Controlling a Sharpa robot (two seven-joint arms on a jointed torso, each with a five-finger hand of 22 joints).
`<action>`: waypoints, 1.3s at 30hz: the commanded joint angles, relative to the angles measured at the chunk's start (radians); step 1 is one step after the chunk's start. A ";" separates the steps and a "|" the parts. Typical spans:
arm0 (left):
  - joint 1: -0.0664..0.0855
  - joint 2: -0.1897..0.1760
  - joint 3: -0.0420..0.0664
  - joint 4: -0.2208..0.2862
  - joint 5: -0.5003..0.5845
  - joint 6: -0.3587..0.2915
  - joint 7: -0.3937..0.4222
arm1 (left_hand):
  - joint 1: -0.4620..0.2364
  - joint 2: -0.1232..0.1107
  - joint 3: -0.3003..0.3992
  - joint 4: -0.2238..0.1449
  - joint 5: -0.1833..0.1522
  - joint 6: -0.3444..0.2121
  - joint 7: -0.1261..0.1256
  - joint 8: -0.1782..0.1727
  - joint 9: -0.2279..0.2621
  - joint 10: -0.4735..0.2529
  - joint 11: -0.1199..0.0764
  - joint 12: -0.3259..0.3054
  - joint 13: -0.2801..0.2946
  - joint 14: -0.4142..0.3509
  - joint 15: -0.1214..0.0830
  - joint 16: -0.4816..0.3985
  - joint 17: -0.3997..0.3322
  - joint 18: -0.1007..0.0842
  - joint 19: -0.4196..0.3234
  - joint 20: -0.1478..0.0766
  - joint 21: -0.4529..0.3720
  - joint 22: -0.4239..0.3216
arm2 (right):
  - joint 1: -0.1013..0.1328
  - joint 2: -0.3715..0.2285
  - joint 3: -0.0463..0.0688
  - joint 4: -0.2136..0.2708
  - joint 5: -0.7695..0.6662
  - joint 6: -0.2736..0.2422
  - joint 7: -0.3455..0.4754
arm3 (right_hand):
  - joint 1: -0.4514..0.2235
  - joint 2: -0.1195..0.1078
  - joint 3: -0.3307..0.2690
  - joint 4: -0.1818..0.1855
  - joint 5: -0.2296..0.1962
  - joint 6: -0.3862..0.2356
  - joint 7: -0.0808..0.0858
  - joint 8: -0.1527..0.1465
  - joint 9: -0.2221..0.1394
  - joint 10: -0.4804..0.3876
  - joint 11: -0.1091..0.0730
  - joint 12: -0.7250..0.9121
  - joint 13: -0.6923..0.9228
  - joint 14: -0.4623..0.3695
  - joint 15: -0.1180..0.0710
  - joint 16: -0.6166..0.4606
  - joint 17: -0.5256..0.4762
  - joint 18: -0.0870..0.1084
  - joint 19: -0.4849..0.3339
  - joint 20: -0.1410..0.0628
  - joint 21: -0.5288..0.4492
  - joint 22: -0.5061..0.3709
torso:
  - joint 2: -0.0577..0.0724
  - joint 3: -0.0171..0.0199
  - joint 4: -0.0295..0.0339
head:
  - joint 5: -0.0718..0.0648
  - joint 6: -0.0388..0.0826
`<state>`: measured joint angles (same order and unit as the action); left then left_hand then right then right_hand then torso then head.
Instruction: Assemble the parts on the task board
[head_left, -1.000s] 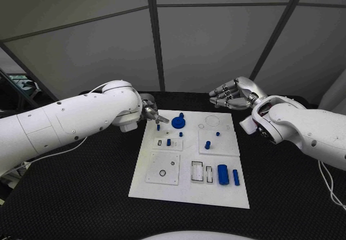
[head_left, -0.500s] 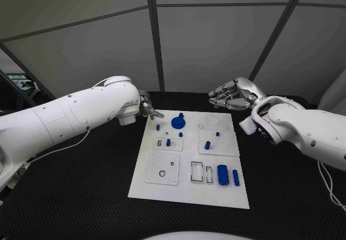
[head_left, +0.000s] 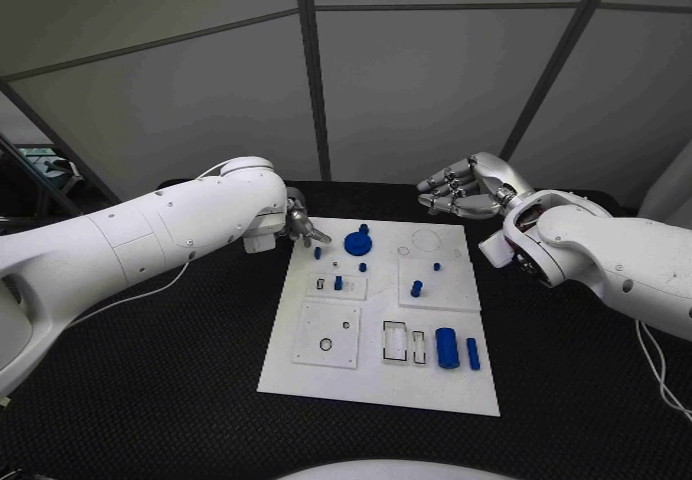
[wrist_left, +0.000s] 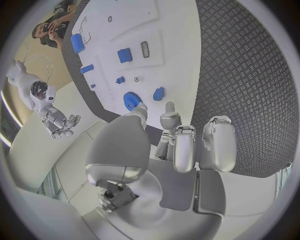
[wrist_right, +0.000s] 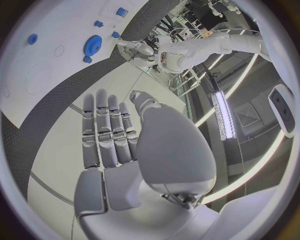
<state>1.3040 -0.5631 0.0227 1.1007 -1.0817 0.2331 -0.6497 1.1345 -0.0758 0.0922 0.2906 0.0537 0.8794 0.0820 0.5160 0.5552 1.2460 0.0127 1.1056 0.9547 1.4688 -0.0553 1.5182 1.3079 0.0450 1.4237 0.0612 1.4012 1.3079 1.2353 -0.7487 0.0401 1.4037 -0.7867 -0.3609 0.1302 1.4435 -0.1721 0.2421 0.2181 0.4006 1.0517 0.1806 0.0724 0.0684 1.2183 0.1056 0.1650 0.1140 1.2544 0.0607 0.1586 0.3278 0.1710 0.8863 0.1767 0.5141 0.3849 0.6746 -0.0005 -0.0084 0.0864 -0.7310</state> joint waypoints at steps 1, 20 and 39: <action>0.000 0.005 -0.001 -0.006 0.003 0.032 0.017 | -0.007 0.000 -0.007 0.000 -0.001 0.009 0.001 -0.002 -0.002 0.008 -0.003 0.007 0.002 0.083 0.004 0.004 0.205 0.014 0.009 -0.002 0.007 0.022 | 0.002 0.002 0.001 0.001 0.003 0.007 0.005 | -0.011 0.002 0.001 0.007 0.006 -0.005 0.001 -0.004 0.000 0.000 0.004 -0.006 -0.002 0.003 0.002 -0.004 -0.001 0.010 0.007 0.002 -0.006 -0.001 | 0.000 0.0008 0.0006 | 0.000 -0.001; -0.005 0.016 -0.009 -0.019 0.003 0.063 0.026 | 0.024 0.013 -0.011 -0.009 -0.001 0.027 -0.005 -0.002 -0.016 0.016 -0.008 0.013 0.005 0.084 0.000 0.006 0.208 0.011 0.016 -0.005 0.013 0.033 | 0.002 0.004 0.001 0.000 0.003 0.008 0.006 | -0.011 0.003 0.001 0.006 0.008 -0.005 0.001 -0.004 0.000 0.000 0.004 -0.006 -0.002 0.003 0.002 -0.004 -0.001 0.011 0.008 0.002 -0.007 -0.002 | -0.001 0.0009 0.0002 | 0.001 -0.004; -0.006 0.018 -0.010 -0.023 0.027 0.053 0.055 | 0.188 0.096 0.058 -0.091 -0.003 0.036 -0.013 -0.008 -0.044 0.010 -0.017 0.001 -0.011 0.083 -0.007 0.004 0.206 0.011 0.017 -0.011 0.012 0.038 | 0.002 0.007 0.001 -0.002 0.003 0.010 0.006 | -0.010 0.005 0.003 0.006 0.011 -0.005 0.001 -0.004 0.000 0.000 0.003 -0.005 -0.003 0.004 0.002 -0.006 -0.001 0.011 0.010 0.002 -0.009 -0.003 | -0.001 0.0012 -0.0002 | 0.002 -0.006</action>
<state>1.2968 -0.5460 0.0129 1.0787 -1.0741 0.2790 -0.6155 1.3107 0.0176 0.1446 0.2083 0.0536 0.9114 0.0713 0.5119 0.5120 1.2568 0.0018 1.1131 0.9445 1.4687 -0.0553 1.5182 1.3079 0.0450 1.4382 0.0537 1.4098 1.3077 1.2353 -0.7431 0.0401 1.4008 -0.7863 -0.3572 0.1304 1.4394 -0.1680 0.2449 0.2209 0.4086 1.0517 0.1806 0.0724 0.0684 1.2183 0.1056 0.1650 0.1119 1.2544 0.0607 0.1590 0.3279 0.1711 0.8888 0.1792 0.5102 0.3831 0.6735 0.0004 -0.0081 0.0873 -0.7369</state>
